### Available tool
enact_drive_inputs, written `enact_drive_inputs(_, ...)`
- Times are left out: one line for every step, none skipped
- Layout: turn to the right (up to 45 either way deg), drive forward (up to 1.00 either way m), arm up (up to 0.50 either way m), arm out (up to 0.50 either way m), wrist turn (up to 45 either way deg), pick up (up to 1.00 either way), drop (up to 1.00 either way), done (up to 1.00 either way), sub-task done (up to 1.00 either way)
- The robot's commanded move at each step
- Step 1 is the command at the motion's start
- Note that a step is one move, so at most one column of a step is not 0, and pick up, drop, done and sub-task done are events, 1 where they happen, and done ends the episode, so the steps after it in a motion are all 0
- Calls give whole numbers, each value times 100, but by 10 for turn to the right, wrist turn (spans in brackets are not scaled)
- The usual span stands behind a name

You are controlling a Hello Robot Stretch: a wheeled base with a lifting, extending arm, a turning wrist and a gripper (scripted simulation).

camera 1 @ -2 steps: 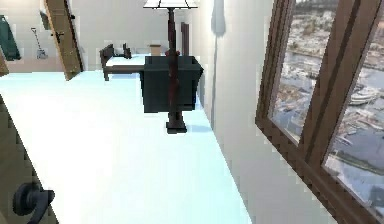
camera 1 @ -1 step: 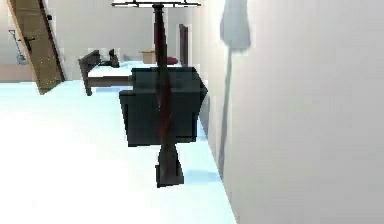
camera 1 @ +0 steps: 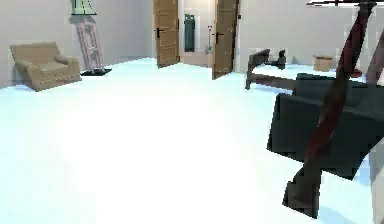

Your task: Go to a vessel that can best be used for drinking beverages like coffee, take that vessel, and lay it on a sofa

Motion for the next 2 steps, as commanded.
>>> enact_drive_inputs(-330,0,0,0,0,0,0,0,0)
enact_drive_inputs(0,90,0,0,0,0,0,0,0)
